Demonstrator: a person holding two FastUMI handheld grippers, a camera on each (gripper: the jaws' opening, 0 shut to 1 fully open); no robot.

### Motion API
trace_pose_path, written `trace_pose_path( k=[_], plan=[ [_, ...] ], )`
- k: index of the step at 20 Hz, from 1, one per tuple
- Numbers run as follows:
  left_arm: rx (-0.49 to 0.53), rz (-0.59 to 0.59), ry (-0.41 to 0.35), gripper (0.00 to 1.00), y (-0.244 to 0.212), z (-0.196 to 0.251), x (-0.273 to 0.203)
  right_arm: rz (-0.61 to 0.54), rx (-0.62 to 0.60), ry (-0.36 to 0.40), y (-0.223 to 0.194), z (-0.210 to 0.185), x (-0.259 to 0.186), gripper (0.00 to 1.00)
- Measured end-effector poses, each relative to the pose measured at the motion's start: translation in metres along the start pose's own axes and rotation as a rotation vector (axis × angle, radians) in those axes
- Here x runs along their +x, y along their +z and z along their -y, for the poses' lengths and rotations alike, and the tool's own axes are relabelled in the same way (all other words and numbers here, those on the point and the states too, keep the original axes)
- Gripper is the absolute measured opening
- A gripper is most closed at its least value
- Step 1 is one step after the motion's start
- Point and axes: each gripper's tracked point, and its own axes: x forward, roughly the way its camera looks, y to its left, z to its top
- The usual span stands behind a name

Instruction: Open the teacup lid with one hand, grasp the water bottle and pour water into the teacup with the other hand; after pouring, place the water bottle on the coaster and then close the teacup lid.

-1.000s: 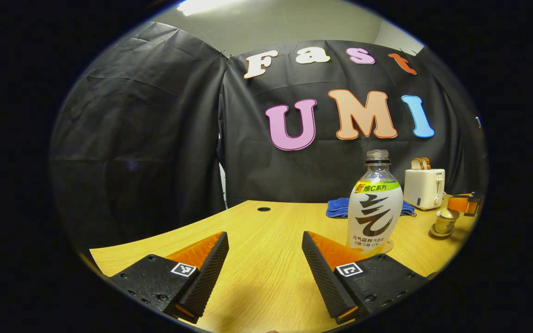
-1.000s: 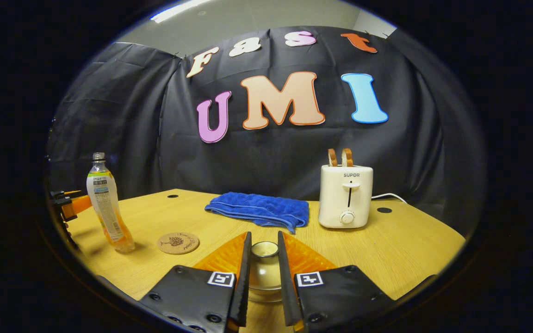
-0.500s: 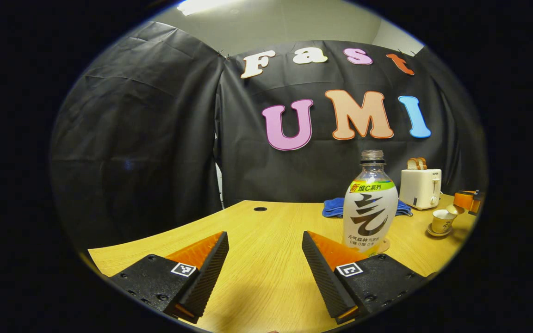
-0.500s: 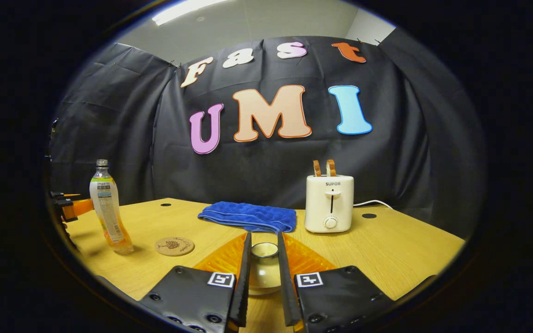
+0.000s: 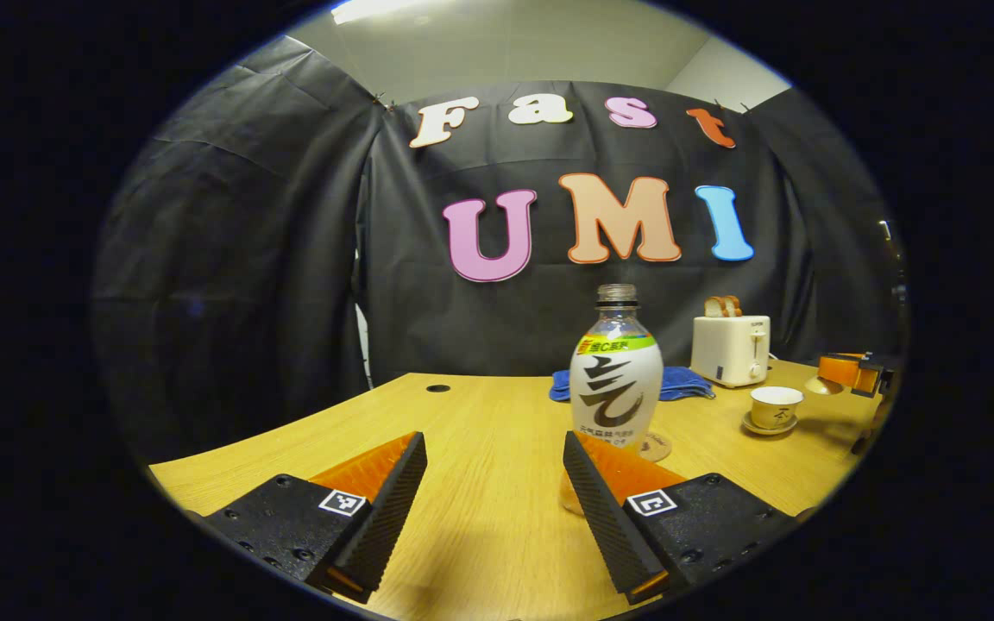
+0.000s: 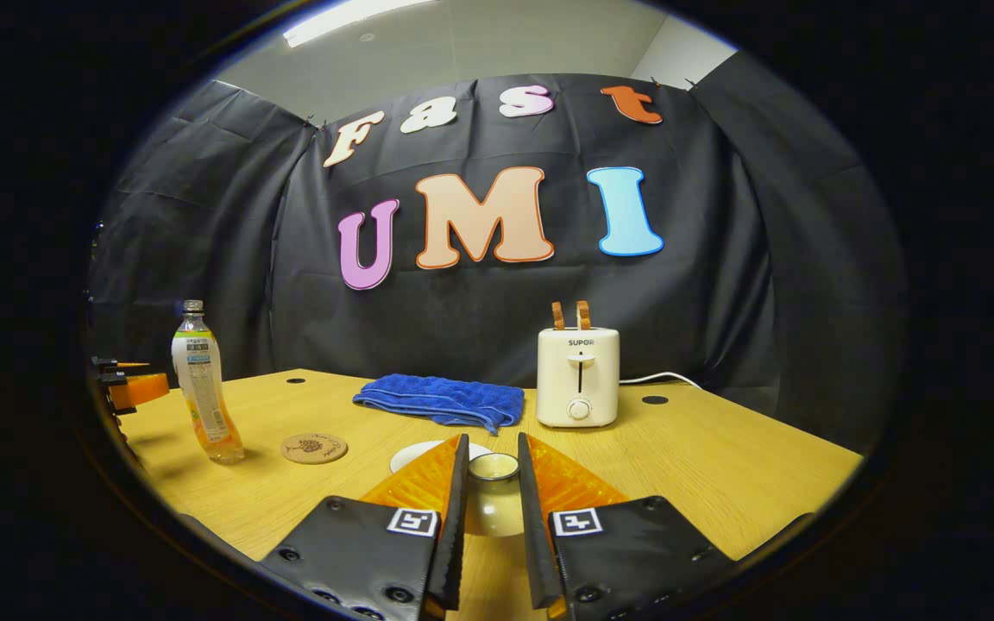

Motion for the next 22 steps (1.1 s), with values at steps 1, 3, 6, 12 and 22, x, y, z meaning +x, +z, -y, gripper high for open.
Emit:
trace_pose_path(
  k=[1,3,6,12,22],
  plan=[
    [0.000,0.001,-0.031,0.93,0.000,0.007,-0.002,0.000,0.000,-0.009,-0.001,0.003,-0.002,0.34],
    [-0.001,0.005,-0.099,0.93,0.002,0.021,-0.007,0.001,-0.001,-0.021,0.000,0.008,-0.005,0.36],
    [-0.002,0.001,-0.166,0.93,0.001,0.036,-0.009,0.002,-0.002,-0.040,0.001,0.016,-0.011,0.34],
    [-0.008,-0.022,-0.221,0.94,-0.002,0.057,0.005,0.004,-0.002,-0.057,0.002,0.027,-0.020,0.34],
    [-0.019,-0.086,-0.224,0.94,-0.011,0.080,0.056,0.004,-0.002,-0.049,0.002,0.036,-0.030,0.34]
  ],
)
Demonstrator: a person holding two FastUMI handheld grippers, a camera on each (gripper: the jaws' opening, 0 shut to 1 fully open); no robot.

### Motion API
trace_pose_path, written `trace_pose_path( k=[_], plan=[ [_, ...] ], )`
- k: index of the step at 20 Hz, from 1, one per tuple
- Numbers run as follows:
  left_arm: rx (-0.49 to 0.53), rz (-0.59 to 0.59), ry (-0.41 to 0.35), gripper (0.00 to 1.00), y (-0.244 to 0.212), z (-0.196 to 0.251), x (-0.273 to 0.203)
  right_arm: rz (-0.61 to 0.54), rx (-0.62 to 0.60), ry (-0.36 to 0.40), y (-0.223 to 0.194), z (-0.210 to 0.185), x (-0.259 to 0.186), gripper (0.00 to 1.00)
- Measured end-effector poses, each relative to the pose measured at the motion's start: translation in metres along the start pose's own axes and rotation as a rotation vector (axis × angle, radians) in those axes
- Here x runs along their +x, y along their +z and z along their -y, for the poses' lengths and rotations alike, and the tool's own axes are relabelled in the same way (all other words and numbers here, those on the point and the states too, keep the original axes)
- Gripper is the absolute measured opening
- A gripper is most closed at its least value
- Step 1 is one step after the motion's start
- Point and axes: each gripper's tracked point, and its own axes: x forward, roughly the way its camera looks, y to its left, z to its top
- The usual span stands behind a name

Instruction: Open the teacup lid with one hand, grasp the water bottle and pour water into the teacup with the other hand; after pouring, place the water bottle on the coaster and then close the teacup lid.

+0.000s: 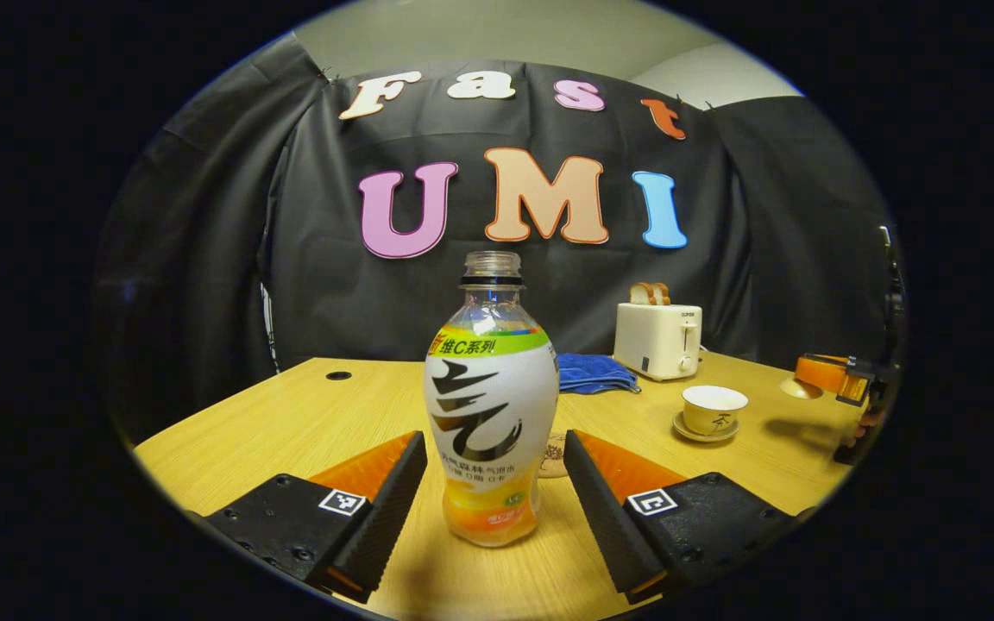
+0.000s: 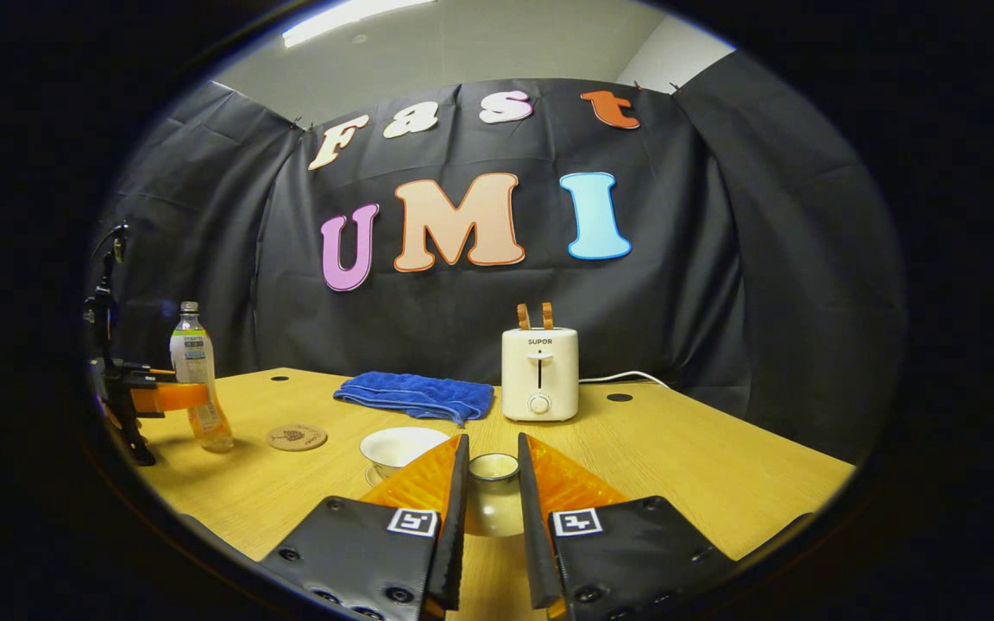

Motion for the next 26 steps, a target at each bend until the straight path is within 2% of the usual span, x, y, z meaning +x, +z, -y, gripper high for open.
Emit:
trace_pose_path(
  k=[4,8,15,21,23,26],
  plan=[
    [0.025,-0.038,0.000,0.89,-0.006,0.004,0.018,0.000,0.000,0.002,0.000,0.002,-0.001,0.35],
    [0.036,-0.057,-0.005,0.69,-0.008,0.002,0.019,-0.001,0.000,0.003,0.000,0.002,-0.001,0.35],
    [0.063,-0.070,-0.012,0.58,-0.008,0.007,0.023,0.000,0.000,-0.007,0.000,0.006,-0.003,0.34],
    [0.319,-0.103,0.007,0.58,0.010,0.022,0.035,-0.001,0.000,-0.019,0.000,0.011,-0.003,0.35],
    [0.427,-0.105,0.014,0.58,0.025,0.030,0.042,0.000,0.000,-0.027,0.000,0.014,-0.003,0.33],
    [0.622,-0.117,0.030,0.58,0.041,0.043,0.056,0.001,-0.001,-0.040,0.001,0.020,-0.002,0.35]
  ],
)
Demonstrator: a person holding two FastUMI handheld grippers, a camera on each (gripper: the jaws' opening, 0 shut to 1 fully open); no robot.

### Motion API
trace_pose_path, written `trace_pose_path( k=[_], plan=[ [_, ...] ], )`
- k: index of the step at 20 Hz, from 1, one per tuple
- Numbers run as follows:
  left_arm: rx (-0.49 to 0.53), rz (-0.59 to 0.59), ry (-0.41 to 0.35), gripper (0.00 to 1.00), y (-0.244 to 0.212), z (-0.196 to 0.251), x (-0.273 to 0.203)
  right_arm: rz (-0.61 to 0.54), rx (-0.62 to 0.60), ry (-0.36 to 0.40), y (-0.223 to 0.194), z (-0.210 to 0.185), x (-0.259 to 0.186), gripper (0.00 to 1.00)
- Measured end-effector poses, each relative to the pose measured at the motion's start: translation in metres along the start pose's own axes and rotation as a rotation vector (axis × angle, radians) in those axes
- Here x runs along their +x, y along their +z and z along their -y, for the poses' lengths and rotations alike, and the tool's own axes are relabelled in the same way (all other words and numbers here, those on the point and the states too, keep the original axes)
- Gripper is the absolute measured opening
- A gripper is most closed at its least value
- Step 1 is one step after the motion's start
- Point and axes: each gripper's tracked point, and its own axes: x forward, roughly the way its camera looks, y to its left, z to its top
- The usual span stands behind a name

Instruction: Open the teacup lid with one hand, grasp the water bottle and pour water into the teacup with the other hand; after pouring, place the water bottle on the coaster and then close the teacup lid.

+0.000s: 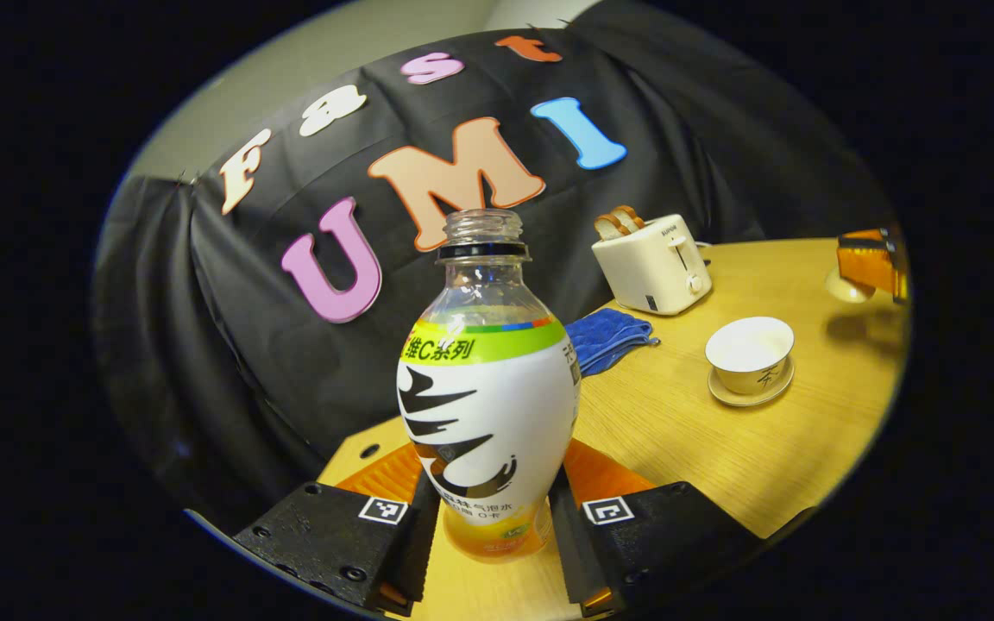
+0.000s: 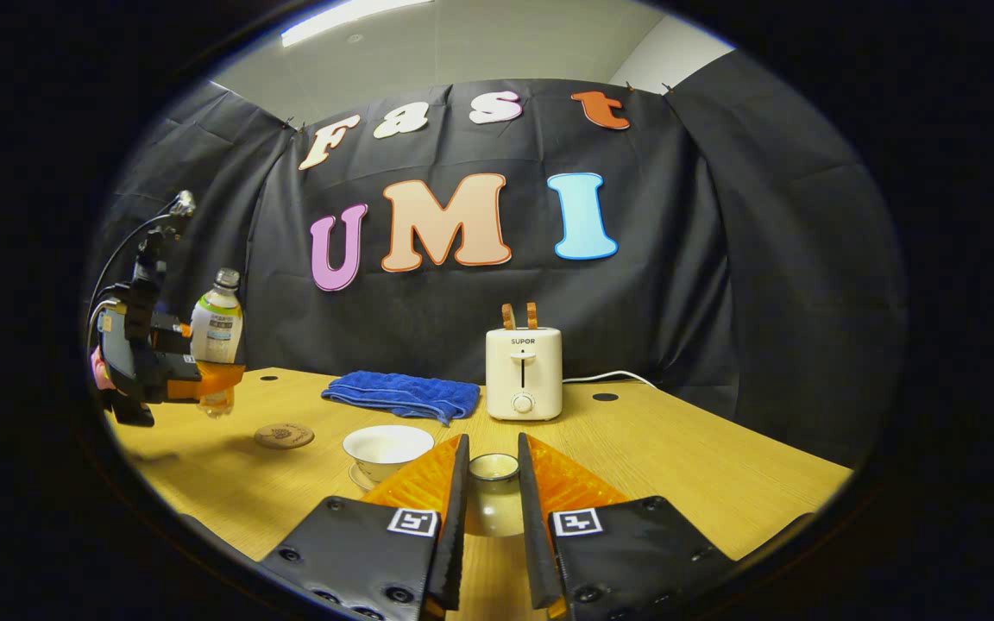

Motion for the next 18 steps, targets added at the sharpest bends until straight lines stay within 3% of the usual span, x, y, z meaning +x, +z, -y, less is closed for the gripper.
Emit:
trace_pose_path(
  k=[6,9,15,18],
  plan=[
    [0.366,-0.043,0.027,0.59,0.023,0.018,0.023,0.003,-0.003,-0.060,0.001,0.029,0.002,0.35],
    [0.523,-0.072,-0.008,0.57,0.023,0.041,0.034,0.005,-0.004,-0.114,0.001,0.053,0.002,0.34],
    [0.804,-0.153,-0.058,0.58,0.006,0.064,0.049,0.005,-0.006,-0.145,0.002,0.066,0.001,0.35],
    [0.890,-0.158,-0.078,0.58,0.006,0.067,0.052,0.004,-0.006,-0.144,0.002,0.066,0.002,0.35]
  ],
)
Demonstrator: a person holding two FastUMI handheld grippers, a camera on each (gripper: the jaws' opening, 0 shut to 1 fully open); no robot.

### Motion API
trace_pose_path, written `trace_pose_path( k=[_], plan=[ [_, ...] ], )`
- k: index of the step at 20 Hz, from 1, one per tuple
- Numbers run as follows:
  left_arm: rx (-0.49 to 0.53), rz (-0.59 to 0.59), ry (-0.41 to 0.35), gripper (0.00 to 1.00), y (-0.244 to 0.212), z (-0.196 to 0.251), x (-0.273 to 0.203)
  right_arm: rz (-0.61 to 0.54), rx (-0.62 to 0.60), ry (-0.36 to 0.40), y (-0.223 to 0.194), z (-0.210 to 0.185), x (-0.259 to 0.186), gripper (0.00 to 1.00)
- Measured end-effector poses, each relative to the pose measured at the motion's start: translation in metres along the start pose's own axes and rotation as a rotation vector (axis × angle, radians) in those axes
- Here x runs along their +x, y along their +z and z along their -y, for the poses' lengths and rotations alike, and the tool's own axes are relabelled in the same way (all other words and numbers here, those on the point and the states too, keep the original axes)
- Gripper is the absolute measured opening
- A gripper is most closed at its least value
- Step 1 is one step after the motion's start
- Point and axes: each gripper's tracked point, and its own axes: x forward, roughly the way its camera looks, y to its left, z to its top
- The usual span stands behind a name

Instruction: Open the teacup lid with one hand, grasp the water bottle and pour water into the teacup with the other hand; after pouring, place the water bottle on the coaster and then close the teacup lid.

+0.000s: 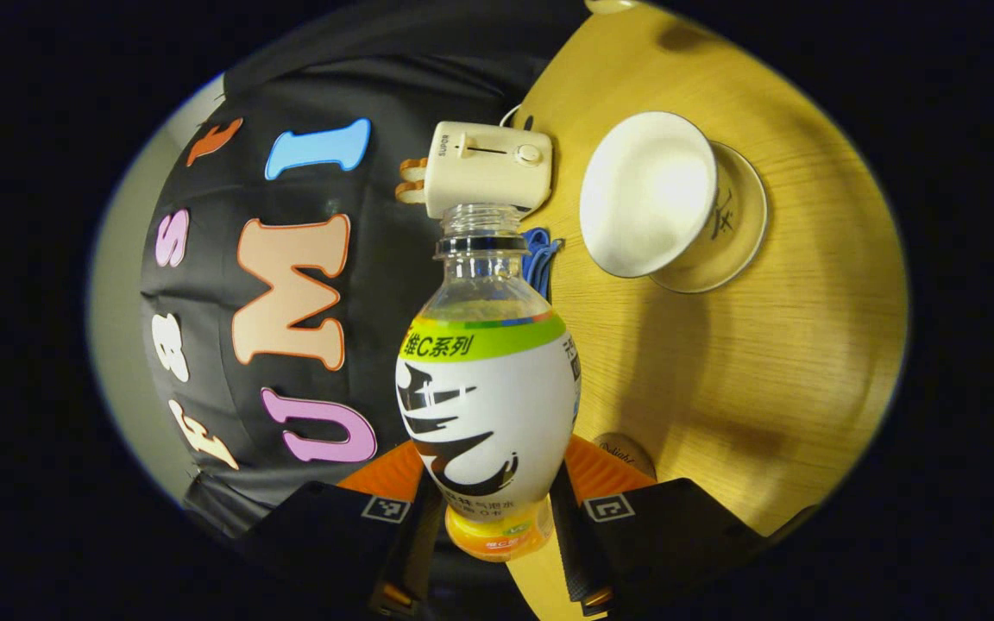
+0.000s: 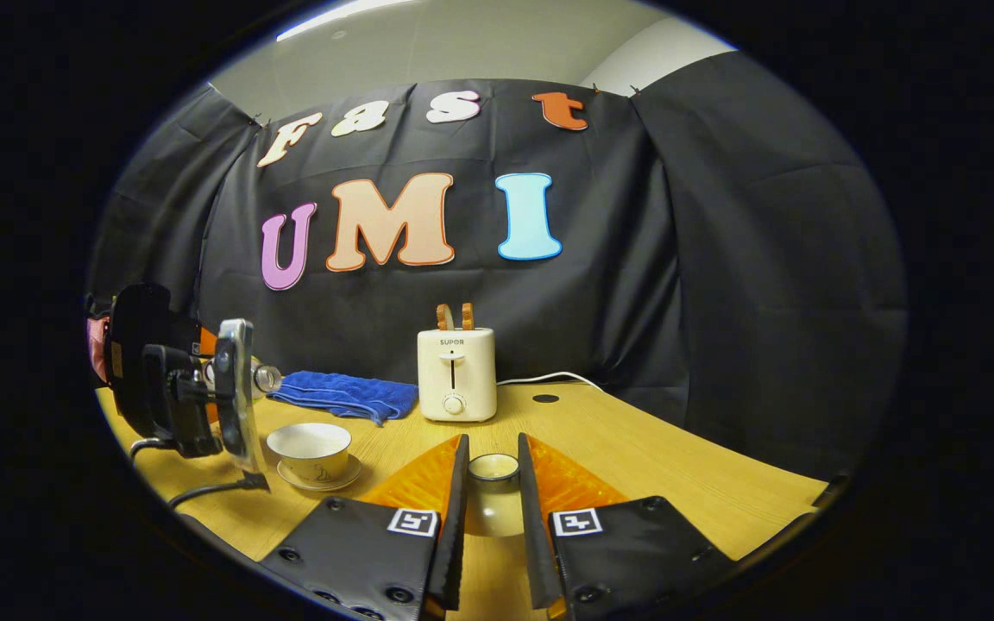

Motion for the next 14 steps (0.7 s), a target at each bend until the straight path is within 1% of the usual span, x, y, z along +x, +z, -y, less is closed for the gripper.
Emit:
trace_pose_path(
  k=[2,5,6,8,9,10,14],
  plan=[
    [0.047,-0.006,-0.003,0.58,0.000,-0.004,-0.003,0.000,0.000,0.000,0.000,0.000,0.000,0.34],
    [0.133,-0.019,-0.006,0.58,-0.001,-0.008,-0.003,-0.001,0.000,0.000,-0.001,0.000,0.000,0.35],
    [0.166,-0.019,-0.001,0.58,0.000,-0.011,-0.003,-0.001,0.000,0.000,-0.001,0.000,0.000,0.34],
    [0.222,-0.025,0.010,0.58,0.000,-0.015,-0.004,-0.002,0.000,0.000,0.000,0.000,0.000,0.35],
    [0.244,-0.029,0.011,0.58,-0.001,-0.016,-0.004,-0.001,0.000,0.000,-0.001,0.001,0.000,0.34],
    [0.264,-0.030,0.011,0.58,0.000,-0.018,-0.004,-0.001,0.000,0.000,-0.001,0.001,0.000,0.35],
    [0.351,-0.047,0.006,0.58,-0.002,-0.025,-0.004,-0.002,0.000,0.000,-0.001,0.000,0.000,0.35]
  ],
)
